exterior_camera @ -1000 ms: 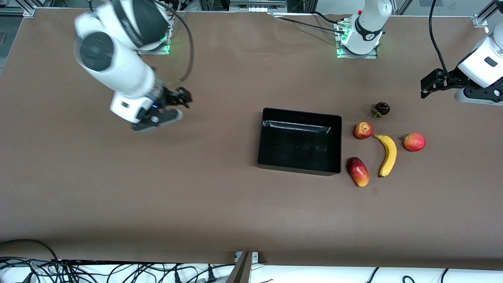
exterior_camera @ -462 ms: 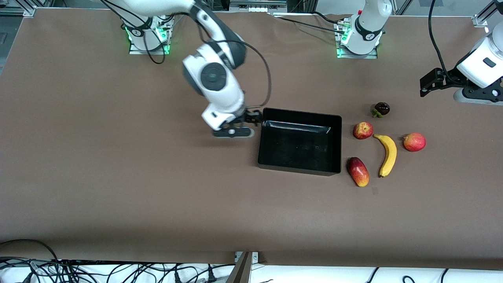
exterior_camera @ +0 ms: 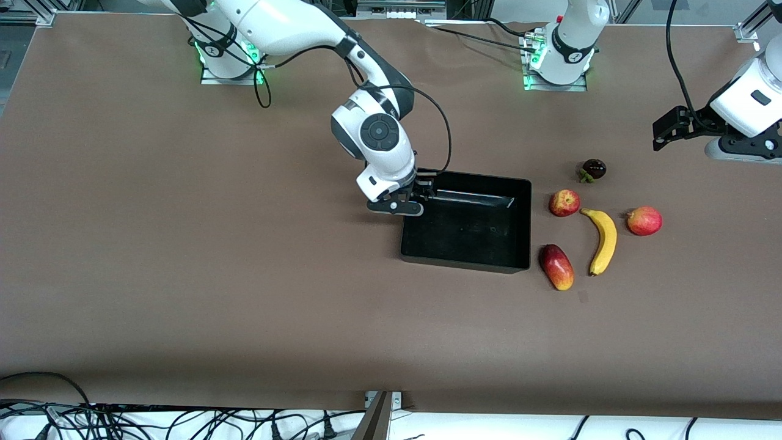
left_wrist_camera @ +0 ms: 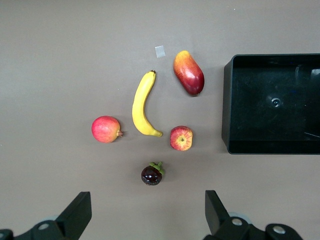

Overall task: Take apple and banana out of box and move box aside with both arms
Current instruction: 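Reach the right gripper to the rim of the empty black tray, then grip the tray rim with the right gripper and drag it away from the fruit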

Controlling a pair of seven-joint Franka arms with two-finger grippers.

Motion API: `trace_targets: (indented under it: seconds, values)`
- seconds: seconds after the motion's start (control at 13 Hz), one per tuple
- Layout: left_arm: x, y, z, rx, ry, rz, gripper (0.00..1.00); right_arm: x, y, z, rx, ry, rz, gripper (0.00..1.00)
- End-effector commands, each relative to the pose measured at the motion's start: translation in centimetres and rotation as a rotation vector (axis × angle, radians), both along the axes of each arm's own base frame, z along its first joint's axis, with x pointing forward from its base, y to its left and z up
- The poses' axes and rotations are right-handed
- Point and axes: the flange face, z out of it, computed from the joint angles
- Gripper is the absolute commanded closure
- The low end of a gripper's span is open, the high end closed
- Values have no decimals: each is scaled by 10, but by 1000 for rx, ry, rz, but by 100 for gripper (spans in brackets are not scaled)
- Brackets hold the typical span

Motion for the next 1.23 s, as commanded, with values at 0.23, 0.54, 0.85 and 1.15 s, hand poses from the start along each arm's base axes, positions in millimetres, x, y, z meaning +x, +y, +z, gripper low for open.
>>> trace_targets:
  seconds: [0.23, 0.54, 0.85, 1.15]
  values:
    - [-1, -1, 0, -18, 5, 11, 0, 5, 2, -10, -13, -8, -22, 100]
    - [-1, 0, 0, -17, 5, 12, 0, 24, -15, -4, -14, -22, -29, 100]
    - [0, -3, 0, -17, 5, 8, 0, 56, -50, 31, -16, -31, -25, 100]
    - [0, -3, -1, -17, 7, 8, 0, 105, -155, 109, -63, 28, 131, 100]
